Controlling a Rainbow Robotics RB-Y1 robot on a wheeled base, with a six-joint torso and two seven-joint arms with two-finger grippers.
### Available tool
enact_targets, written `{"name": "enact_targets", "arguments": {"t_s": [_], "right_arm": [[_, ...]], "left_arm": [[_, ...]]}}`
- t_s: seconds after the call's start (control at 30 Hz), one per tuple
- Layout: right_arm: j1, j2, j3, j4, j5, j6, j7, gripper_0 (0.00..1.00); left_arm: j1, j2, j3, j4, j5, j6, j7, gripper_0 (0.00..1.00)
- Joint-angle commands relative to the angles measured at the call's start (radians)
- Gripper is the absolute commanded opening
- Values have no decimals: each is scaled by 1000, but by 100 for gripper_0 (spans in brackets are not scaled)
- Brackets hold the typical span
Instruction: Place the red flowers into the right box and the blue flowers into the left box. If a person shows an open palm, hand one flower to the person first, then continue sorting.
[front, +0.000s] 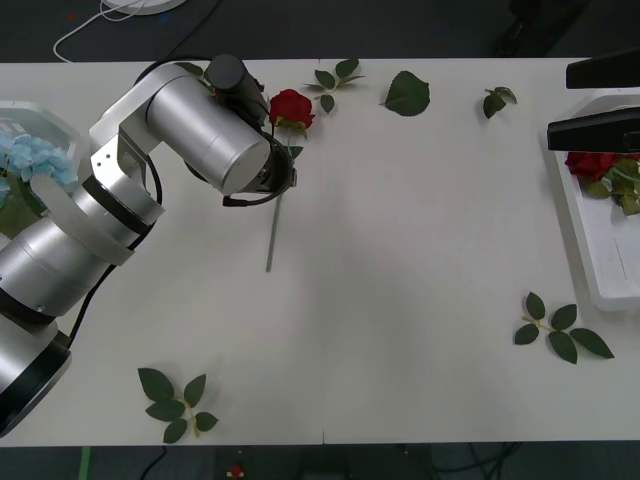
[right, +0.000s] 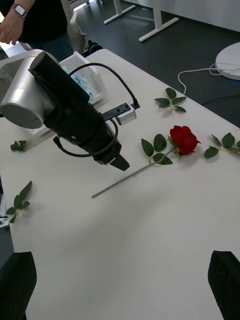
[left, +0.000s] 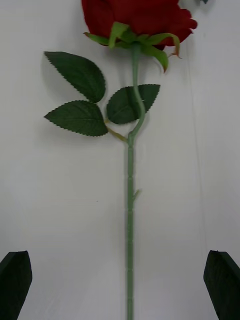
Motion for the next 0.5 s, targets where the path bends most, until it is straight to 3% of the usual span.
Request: {"name": "enact_targets", "arguments": {"t_s": [0.03, 0.5], "right_arm": [[9, -49, -27, -4, 1, 0, 6, 100], [9, -49, -27, -4, 1, 0, 6, 100]], "left_arm": [[24, -55, -36, 23, -33, -56, 40, 100], [67, -125, -60, 238, -108, -273, 46, 100]]}}
